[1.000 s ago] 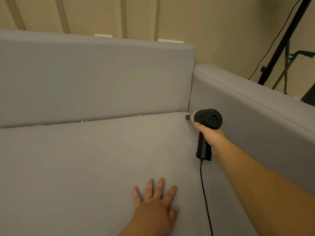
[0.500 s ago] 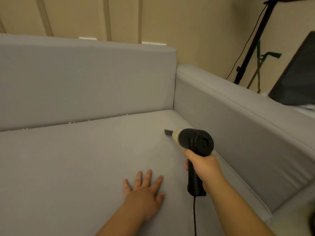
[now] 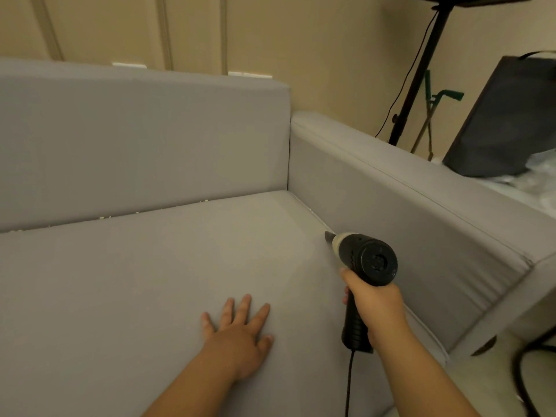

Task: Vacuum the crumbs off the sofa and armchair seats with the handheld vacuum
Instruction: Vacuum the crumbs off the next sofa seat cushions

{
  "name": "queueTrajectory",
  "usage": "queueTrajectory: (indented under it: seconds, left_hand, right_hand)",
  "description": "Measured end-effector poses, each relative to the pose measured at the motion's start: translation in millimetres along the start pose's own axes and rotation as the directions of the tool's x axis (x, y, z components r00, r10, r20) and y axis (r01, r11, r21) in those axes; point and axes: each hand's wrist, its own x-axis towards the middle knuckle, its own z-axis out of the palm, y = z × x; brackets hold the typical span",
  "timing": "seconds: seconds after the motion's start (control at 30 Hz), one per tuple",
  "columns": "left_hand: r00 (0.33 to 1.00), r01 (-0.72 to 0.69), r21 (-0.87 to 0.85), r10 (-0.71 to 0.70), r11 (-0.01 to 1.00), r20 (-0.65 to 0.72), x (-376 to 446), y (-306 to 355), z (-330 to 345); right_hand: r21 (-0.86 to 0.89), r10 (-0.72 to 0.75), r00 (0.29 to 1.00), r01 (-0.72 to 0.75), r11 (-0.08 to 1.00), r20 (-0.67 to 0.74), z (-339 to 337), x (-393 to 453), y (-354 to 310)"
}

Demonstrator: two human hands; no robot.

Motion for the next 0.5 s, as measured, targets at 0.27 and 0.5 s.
queueTrajectory:
  seconds: [0.27,0.5]
  left_hand:
    - [0.999,0.010,-0.002,-0.010,1.000,0.040,4.6,-1.0,-0.8]
    - [1.000,0.005,0.022,-0.005,1.000,0.027,5.1,-1.6,1.6]
  right_hand:
    - [0.014,0.040,0.997,-0.041,0.999,0.058,8.7,23.7,6.0]
    - [0.035,0.040,0.996,-0.043,0.998,0.075,13.9,20.4,7.0]
